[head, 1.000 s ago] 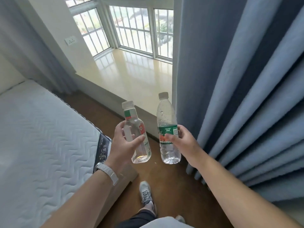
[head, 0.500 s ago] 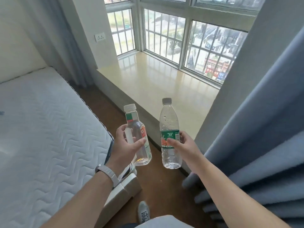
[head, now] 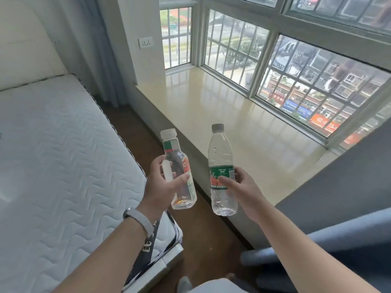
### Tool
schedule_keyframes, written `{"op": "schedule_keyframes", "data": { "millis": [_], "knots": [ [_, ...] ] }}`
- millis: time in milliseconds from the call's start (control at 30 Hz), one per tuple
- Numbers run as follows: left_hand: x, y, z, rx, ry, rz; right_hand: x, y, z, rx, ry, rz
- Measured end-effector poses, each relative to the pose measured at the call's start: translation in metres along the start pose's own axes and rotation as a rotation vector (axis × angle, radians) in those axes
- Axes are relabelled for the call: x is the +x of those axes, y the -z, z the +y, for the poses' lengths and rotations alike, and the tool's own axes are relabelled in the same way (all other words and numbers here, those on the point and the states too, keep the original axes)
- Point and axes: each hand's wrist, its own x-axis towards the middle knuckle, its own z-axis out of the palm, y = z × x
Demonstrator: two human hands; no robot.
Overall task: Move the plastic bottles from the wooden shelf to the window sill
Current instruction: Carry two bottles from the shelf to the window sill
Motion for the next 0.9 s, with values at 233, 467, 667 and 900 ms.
{"op": "schedule_keyframes", "data": {
  "millis": [233,467,667,900],
  "knots": [
    [0.050,-0.005,-0.005,0.003,0.042,0.063,0.062,0.000,-0.008,-0.002,-0.001,-0.055],
    [0.120,-0.028,0.007,0.042,0.053,0.157,0.155,0.015,-0.032,-0.006,-0.007,-0.144],
    [0.192,-0.069,0.037,0.047,0.014,0.183,0.231,0.051,-0.068,-0.009,0.016,-0.182],
    [0.240,-0.104,0.062,0.120,-0.023,0.229,0.285,0.069,-0.100,0.014,0.068,-0.192]
  ]
}}
